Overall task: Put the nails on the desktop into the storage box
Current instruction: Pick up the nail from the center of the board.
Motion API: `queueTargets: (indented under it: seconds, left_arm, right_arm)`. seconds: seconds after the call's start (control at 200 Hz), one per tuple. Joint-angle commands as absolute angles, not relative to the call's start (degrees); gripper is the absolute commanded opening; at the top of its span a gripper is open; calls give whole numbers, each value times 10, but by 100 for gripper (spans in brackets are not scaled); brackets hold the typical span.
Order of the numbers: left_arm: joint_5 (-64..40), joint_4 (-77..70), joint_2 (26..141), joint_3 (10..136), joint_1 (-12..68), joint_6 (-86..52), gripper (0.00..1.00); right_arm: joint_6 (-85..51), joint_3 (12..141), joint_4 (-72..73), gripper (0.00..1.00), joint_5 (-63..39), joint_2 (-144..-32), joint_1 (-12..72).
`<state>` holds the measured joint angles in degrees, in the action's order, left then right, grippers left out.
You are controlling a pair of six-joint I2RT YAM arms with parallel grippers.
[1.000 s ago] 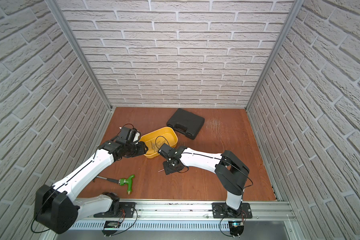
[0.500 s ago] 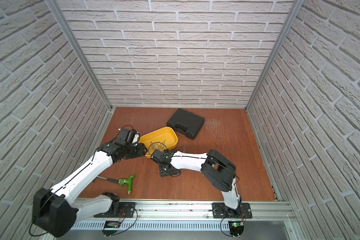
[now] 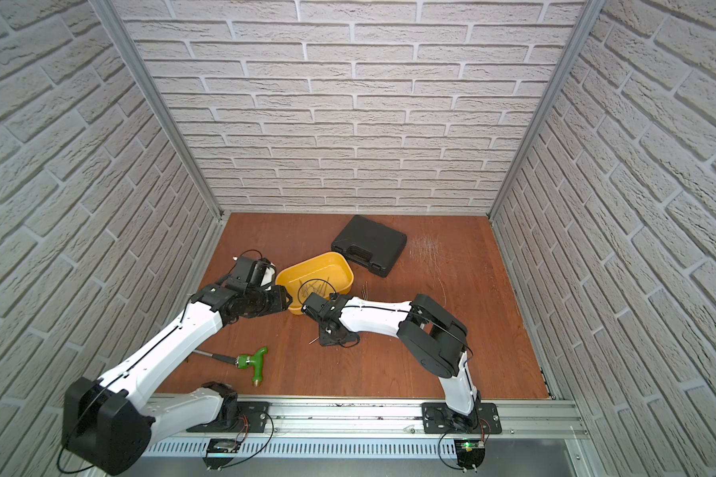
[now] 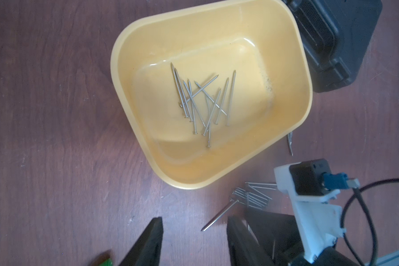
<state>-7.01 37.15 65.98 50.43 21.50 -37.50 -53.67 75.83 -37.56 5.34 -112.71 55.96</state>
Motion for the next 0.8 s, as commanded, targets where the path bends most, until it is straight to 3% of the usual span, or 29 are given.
queueTargets:
  seconds: [0.0, 0.315, 0.58, 0.705, 0.795]
  left_arm:
    - [-76, 370, 654, 500, 211, -365, 51]
    - [-110, 374, 683, 545, 215, -290, 59]
    - [-108, 321, 694, 557, 272, -79, 67]
    - [-110, 287, 693, 548, 313, 63, 68]
    - [-118, 245, 682, 522, 328, 155, 81]
  right_arm:
    - [-540, 733, -387, 2, 65, -1112, 558]
    - [-407, 718, -396, 2, 58, -997, 540]
    - [-305, 631, -321, 2, -296, -907, 357]
    - [-289, 638, -325, 2, -385, -899, 323]
    - [-283, 656, -335, 2, -452, -913, 320]
